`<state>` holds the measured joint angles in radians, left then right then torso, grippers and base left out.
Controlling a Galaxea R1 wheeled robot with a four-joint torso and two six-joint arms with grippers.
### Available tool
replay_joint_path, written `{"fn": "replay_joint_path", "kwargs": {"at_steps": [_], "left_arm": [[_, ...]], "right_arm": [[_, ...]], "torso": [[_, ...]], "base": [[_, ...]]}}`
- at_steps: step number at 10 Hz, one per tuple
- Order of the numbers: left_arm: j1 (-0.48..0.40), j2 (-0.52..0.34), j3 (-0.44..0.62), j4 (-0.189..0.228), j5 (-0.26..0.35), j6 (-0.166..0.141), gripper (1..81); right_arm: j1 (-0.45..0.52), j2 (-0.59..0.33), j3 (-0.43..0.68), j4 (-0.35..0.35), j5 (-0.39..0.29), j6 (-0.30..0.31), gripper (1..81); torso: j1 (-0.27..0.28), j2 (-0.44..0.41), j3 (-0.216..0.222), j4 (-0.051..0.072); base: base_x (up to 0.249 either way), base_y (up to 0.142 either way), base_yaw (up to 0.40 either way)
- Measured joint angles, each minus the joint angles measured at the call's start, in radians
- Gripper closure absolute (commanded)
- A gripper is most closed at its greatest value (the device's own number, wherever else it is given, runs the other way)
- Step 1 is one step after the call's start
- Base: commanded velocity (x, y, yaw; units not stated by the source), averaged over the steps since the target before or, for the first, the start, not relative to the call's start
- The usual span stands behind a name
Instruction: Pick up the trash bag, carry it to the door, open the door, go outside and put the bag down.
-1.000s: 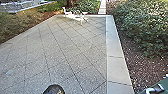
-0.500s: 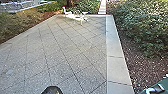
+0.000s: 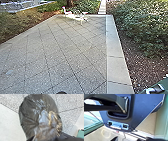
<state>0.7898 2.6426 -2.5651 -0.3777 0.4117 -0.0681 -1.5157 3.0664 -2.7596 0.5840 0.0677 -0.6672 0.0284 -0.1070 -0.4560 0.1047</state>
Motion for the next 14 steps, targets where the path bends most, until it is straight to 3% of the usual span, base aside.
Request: {"fn": "replay_joint_path", "kwargs": {"at_steps": [4,6,8,12,13,14], "left_arm": [[0.013,0.001,-0.006,0.004,-0.001,0.009,1.0],[0.095,0.030,-0.014,0.040,-0.011,0.023,1.0],[0.207,0.094,-0.026,0.094,-0.056,0.042,1.0],[0.430,0.209,-0.050,0.261,-0.167,0.063,1.0],[0.478,0.227,-0.056,0.301,-0.205,0.064,1.0],[0.517,0.244,-0.058,0.330,-0.240,0.064,1.0]], "right_arm": [[0.000,0.000,0.000,0.000,-0.001,0.000,1.0],[0.000,0.000,0.000,0.000,0.000,0.000,1.0],[-0.005,0.000,0.000,0.000,-0.001,0.000,1.0],[-0.016,0.000,0.000,0.000,-0.008,0.004,1.0],[-0.023,0.000,0.000,-0.001,-0.009,0.004,1.0],[-0.030,0.000,0.000,0.000,-0.010,0.005,1.0]], "torso": [[0.000,0.000,0.007,0.000],[0.000,0.000,0.058,-0.011],[0.000,0.000,0.118,-0.054],[-0.001,0.000,0.237,-0.157],[-0.002,-0.001,0.259,-0.173],[-0.002,-0.001,0.276,-0.178]], "base": [[0.000,0.000,0.000],[0.000,0.000,0.000],[0.000,0.000,0.000],[0.000,0.000,0.000],[0.000,0.000,0.000],[0.000,0.000,0.000]]}}
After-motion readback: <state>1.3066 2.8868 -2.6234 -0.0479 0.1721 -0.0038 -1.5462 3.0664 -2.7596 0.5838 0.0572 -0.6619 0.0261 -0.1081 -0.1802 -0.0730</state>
